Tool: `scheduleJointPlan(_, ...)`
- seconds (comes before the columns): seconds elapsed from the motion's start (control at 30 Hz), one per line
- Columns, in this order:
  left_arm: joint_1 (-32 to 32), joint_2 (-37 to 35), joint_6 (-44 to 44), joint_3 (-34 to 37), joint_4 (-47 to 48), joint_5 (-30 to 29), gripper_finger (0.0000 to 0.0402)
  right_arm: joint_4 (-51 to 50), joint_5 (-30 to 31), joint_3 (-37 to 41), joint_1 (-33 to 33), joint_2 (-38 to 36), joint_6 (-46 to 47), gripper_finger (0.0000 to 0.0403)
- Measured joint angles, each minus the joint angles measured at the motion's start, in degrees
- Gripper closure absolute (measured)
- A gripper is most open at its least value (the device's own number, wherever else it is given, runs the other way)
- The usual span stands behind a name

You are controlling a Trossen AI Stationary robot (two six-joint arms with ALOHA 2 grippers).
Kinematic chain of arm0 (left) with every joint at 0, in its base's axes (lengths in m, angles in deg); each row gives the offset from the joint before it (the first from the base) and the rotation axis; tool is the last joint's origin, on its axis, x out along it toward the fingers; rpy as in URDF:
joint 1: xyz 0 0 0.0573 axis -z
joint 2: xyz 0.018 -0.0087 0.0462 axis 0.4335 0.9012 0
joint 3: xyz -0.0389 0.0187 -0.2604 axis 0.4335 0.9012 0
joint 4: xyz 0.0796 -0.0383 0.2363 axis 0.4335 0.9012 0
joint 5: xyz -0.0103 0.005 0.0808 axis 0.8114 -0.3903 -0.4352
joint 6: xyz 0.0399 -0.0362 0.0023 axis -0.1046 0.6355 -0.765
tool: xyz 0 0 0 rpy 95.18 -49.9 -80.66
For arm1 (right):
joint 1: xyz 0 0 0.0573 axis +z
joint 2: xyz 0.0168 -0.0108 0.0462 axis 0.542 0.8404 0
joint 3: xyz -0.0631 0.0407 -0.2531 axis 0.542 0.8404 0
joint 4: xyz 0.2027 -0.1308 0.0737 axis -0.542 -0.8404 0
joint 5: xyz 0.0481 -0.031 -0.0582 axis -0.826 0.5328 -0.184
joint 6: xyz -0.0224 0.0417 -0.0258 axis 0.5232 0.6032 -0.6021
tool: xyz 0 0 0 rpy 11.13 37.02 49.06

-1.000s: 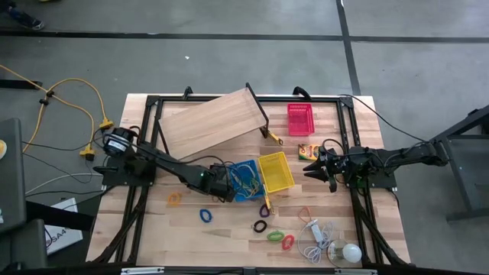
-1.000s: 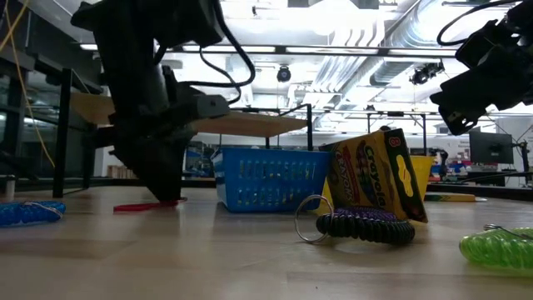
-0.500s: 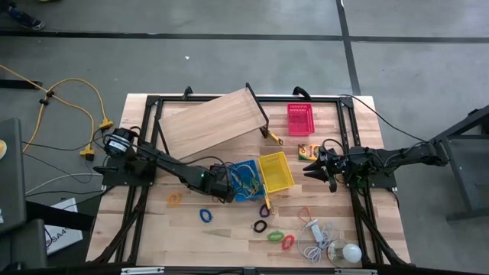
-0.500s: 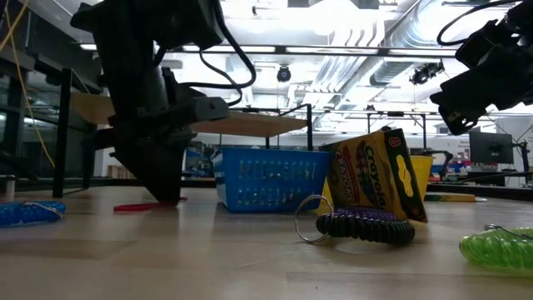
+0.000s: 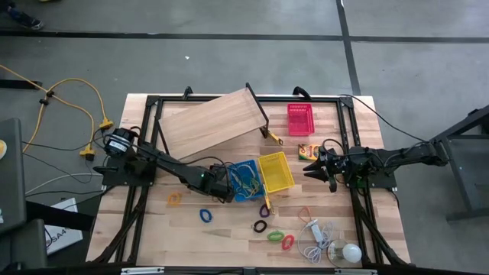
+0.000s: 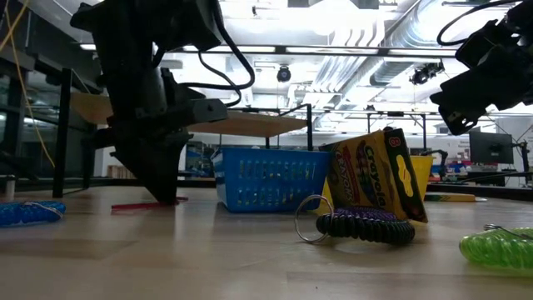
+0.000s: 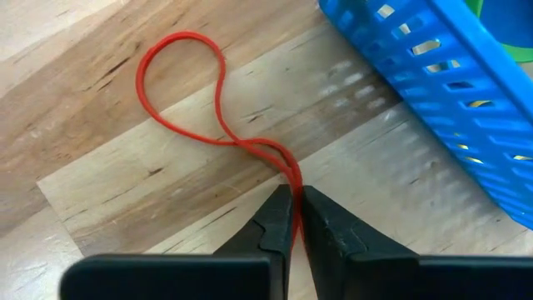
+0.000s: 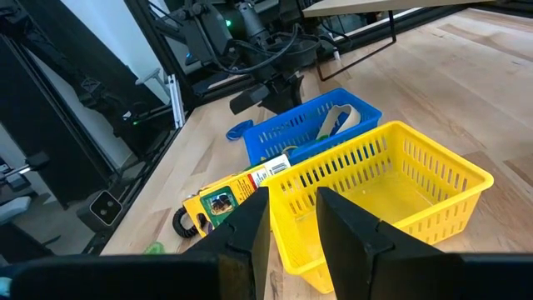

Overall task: Pick & Place Office Desk Supplies
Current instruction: Put the red rubber band into the blue bin

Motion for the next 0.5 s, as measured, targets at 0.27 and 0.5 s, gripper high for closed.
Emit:
scheduleJointPlan(0.27,0.0,0.02,-1.09,0.0,-0.34,0.02,0.04,0.0,0.0,0.0,0.01,0.0,0.0,0.0314)
scheduleJointPlan(0.5,0.0,0.04,-1.57,0.09,-1.11,0.2,0.04,0.0,0.0,0.0,0.01,0.0,0.0,0.0314)
